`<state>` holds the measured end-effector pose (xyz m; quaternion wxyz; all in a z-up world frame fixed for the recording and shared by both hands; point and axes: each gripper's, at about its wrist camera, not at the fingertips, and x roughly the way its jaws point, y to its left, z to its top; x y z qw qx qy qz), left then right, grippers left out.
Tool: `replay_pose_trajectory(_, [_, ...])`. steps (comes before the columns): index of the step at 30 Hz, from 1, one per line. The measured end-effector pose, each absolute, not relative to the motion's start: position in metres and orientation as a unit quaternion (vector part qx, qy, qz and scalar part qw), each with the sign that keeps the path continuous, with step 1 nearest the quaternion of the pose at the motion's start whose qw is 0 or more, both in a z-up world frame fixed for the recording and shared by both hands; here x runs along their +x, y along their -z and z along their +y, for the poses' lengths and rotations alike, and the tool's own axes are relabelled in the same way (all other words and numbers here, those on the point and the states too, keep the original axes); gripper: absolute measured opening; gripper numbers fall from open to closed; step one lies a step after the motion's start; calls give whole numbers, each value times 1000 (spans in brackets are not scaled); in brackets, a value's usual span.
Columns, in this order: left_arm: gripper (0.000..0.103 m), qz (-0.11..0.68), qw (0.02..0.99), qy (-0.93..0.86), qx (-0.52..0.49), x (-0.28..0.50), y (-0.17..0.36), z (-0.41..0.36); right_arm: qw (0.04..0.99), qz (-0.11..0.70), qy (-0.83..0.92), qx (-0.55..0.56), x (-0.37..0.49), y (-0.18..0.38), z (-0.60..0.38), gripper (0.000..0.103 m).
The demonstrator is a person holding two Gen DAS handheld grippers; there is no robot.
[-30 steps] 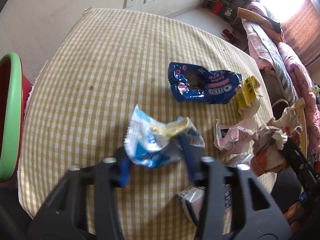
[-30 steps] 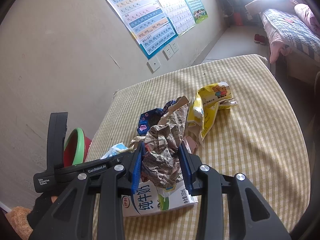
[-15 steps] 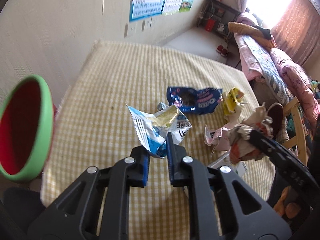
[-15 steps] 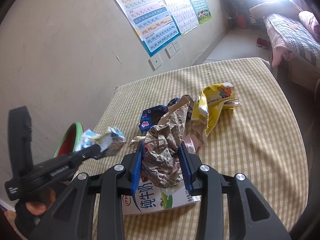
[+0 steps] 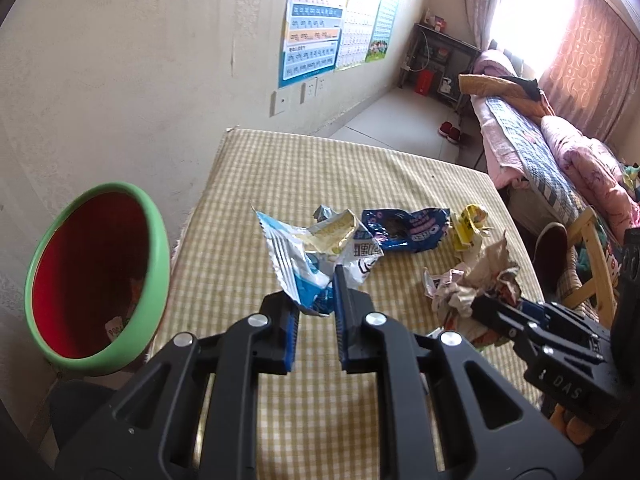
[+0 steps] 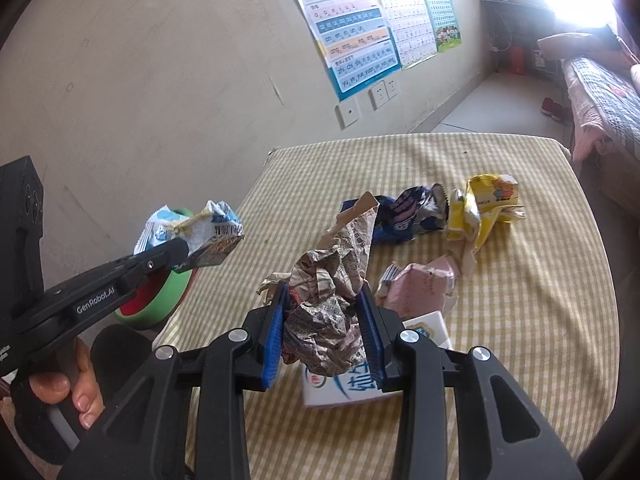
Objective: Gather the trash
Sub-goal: 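Carry the white-blue wrapper over the bin with the left gripper while the right lifts the paper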
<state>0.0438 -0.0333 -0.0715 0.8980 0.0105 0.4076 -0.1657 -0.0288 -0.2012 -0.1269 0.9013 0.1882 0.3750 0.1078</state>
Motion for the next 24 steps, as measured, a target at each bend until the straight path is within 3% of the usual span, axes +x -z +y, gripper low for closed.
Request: replay_pose_trajectory(24, [15, 376, 916, 138, 6, 40, 66, 1, 897, 401, -131, 134, -25, 117, -155, 35])
